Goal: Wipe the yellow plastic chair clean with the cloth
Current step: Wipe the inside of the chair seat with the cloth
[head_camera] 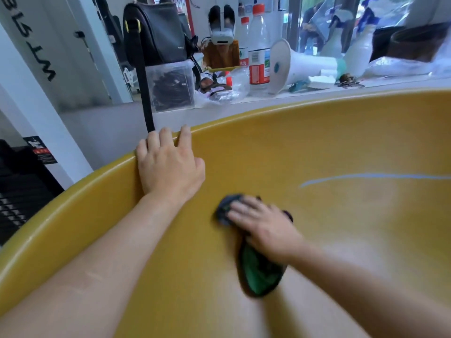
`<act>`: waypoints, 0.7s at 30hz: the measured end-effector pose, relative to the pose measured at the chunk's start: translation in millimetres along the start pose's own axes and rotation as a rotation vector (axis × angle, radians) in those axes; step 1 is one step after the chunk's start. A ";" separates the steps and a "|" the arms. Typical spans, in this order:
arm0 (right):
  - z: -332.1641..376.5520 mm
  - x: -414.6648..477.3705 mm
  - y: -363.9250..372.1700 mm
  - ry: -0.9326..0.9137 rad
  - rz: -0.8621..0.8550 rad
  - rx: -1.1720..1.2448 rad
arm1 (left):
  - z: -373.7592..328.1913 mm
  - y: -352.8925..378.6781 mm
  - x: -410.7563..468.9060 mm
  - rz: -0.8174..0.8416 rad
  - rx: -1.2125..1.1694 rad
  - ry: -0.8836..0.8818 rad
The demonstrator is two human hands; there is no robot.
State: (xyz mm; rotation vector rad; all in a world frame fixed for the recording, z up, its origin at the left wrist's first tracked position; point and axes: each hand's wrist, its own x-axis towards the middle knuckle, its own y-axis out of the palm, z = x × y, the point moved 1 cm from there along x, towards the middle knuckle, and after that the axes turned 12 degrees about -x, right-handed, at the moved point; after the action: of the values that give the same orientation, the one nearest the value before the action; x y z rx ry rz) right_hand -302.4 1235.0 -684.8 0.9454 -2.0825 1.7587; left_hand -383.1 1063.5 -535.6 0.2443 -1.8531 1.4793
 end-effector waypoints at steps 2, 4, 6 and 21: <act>-61.1 50.6 -23.6 0.221 -0.112 -0.054 | 1.6 0.3 -1.3 -0.013 0.012 0.009; -96.8 82.6 -37.4 0.560 -0.155 -0.015 | 0.6 2.1 -0.4 -0.024 0.007 0.020; -74.4 57.7 -23.4 0.625 -0.127 0.014 | -4.3 2.8 -0.2 -0.017 0.016 -0.006; -80.1 -60.4 7.0 0.437 -0.058 -0.103 | -126.7 48.0 44.4 0.106 -0.076 0.054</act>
State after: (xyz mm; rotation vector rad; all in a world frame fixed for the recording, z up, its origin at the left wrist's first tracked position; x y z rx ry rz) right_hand -278.0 1330.1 -706.1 0.5267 -1.8224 1.6328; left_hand -387.8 1206.0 -535.8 0.0695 -1.8995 1.4684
